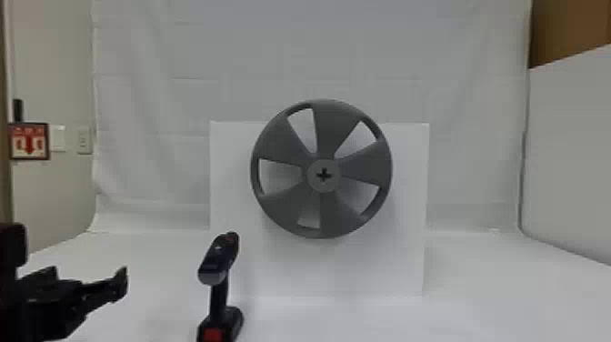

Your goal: Grasp the drill and bring into the middle of wheel

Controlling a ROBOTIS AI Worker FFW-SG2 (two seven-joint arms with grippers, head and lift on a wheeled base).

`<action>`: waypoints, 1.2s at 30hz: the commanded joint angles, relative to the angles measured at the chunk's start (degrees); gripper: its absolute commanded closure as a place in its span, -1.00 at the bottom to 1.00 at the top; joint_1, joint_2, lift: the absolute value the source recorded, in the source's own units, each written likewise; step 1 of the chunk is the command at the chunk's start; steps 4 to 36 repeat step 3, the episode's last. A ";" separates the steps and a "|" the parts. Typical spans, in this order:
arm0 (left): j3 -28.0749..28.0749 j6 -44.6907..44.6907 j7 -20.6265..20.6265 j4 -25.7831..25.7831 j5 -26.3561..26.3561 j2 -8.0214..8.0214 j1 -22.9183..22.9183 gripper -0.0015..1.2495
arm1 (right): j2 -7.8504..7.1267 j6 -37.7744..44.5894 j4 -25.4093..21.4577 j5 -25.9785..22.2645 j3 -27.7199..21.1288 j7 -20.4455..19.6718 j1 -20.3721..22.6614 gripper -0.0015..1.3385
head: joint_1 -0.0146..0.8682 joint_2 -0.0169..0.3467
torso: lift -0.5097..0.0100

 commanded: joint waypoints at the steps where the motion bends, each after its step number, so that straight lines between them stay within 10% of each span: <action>1: 0.19 -1.47 -0.06 0.07 0.09 -0.11 0.20 -0.85 | 1.83 -3.94 0.00 -5.23 0.92 -5.93 0.28 -0.80 | -0.85 -0.74 | -0.59; 3: 0.19 -3.22 -0.06 0.42 0.18 -0.11 0.46 -0.85 | 3.59 -8.34 0.00 -9.62 1.28 -12.17 1.33 -0.80 | -0.85 -0.74 | -0.59; 36: 0.19 -3.22 -0.06 0.42 0.18 -0.11 0.46 -0.85 | 3.59 -8.34 0.00 -9.62 1.28 -12.17 1.33 -0.80 | -0.85 -0.74 | -0.59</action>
